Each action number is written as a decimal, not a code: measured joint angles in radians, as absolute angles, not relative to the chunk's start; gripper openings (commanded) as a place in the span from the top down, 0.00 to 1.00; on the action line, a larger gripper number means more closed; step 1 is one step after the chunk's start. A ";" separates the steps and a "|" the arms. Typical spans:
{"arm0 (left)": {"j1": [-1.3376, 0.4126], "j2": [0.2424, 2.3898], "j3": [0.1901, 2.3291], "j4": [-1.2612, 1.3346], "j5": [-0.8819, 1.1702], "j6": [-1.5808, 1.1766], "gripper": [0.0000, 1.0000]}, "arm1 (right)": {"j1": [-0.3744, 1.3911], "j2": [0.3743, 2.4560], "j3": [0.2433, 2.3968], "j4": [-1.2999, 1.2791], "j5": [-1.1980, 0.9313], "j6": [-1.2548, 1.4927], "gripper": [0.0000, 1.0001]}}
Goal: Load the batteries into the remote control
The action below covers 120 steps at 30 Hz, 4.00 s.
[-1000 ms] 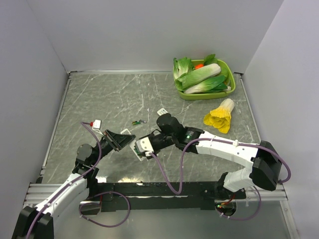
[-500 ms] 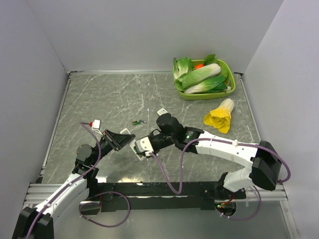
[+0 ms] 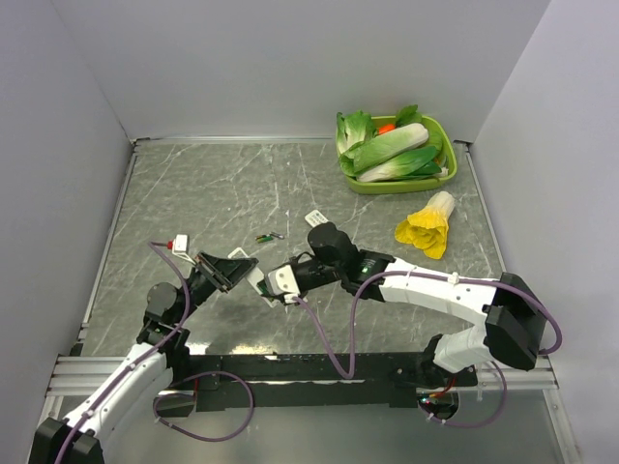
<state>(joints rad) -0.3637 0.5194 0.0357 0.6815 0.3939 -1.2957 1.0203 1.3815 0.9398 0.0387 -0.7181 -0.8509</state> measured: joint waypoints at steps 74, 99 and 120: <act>-0.245 0.356 0.142 0.418 0.431 -1.010 0.98 | 1.179 1.228 0.869 0.240 -0.217 -0.288 0.52; -0.245 0.304 0.169 0.266 0.320 -0.955 0.97 | 1.316 1.483 0.870 0.463 0.210 -0.204 0.49; -0.246 0.227 0.168 0.238 0.210 -0.986 0.96 | 1.324 1.554 0.807 0.703 0.310 -0.188 0.54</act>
<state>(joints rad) -0.2459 0.2272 0.1684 0.2382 0.2096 -0.9859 1.3243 1.5543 0.8074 0.7033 0.3096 -0.1879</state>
